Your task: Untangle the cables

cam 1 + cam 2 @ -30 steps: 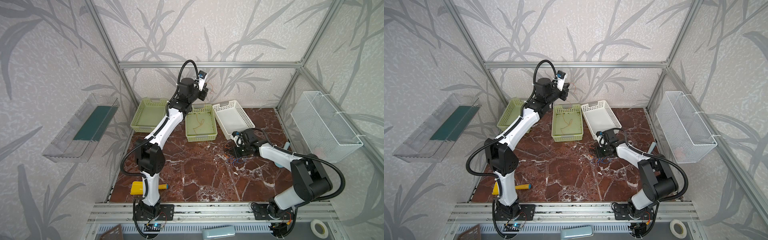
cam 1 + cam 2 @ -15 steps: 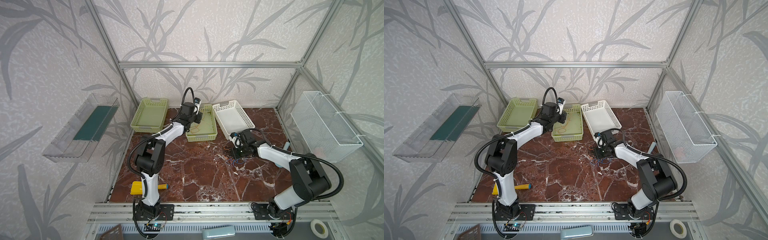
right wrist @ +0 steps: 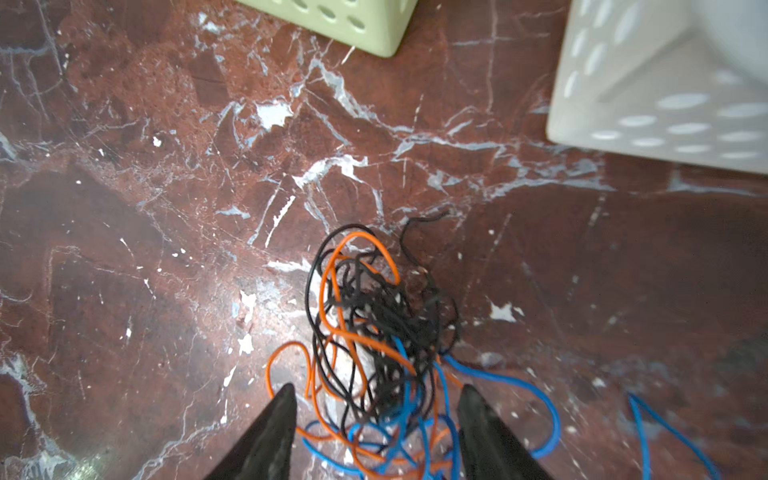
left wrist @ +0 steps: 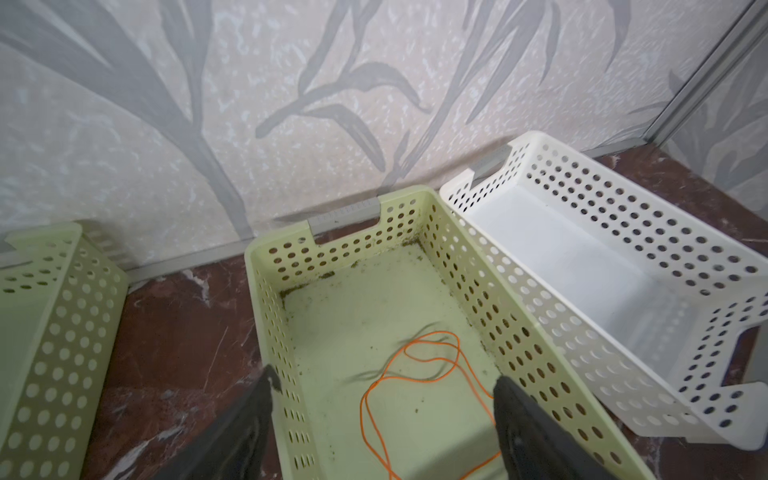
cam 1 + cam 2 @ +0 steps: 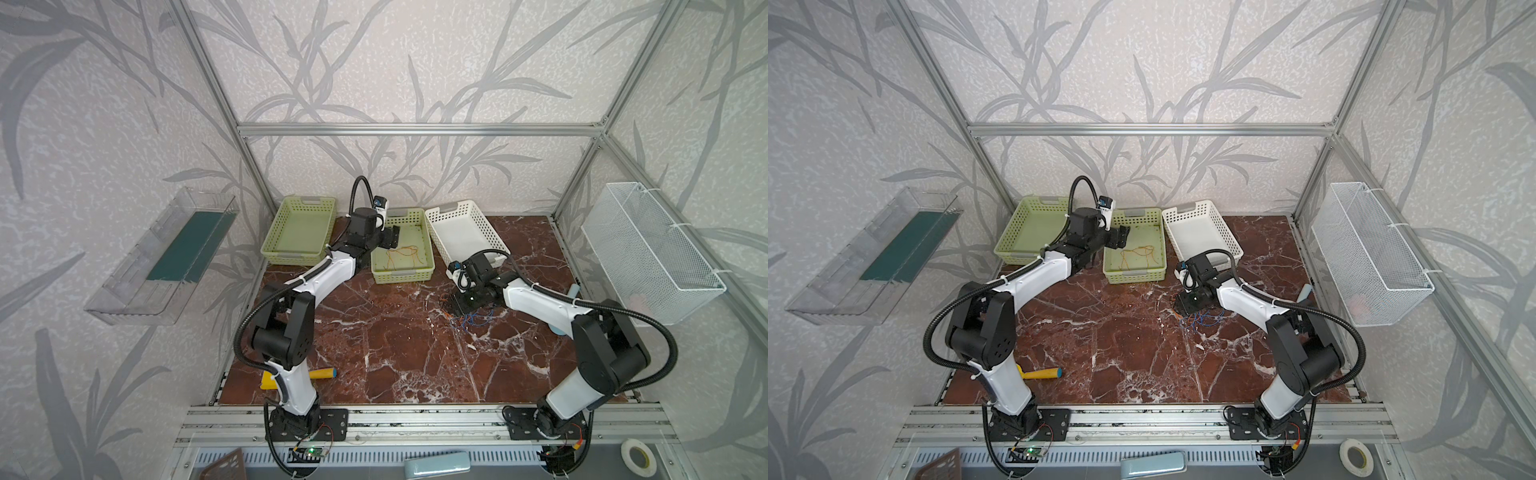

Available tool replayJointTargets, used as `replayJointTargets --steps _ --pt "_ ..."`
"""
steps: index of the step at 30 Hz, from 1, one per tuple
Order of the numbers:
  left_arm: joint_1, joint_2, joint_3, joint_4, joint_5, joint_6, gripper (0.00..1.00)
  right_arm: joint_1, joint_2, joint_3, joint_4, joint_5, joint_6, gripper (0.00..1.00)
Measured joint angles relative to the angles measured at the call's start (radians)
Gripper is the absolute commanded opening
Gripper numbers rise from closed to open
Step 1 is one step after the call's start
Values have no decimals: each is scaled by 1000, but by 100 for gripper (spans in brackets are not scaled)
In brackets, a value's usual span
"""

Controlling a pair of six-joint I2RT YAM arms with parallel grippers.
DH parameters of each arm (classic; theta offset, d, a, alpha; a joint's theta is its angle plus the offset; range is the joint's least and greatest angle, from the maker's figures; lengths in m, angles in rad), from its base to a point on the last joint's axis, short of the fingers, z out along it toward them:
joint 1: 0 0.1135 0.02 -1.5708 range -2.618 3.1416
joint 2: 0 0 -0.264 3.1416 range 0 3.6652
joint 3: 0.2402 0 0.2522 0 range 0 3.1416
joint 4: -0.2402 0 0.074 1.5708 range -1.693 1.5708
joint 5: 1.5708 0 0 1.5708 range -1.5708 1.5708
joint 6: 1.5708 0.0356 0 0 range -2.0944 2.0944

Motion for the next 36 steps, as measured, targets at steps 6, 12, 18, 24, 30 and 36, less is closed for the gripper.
replayJointTargets --steps 6,12,18,24,30,36 --pt "-34 -89 -11 -24 60 34 79 -30 -149 -3 -64 31 -3 64" --pt "-156 -95 -11 -116 172 139 77 -191 -197 -54 -75 13 10 63" --pt "-326 0 -3 -185 270 211 80 -274 -128 -64 -78 -2 12 58" --pt "-380 161 26 -248 322 216 83 -275 16 -54 -75 -38 3 47" --pt "-391 241 31 -256 321 194 79 -275 58 -38 -75 -48 -8 27" --pt "-395 304 35 -230 315 148 61 -275 59 -29 -70 -37 -10 18"
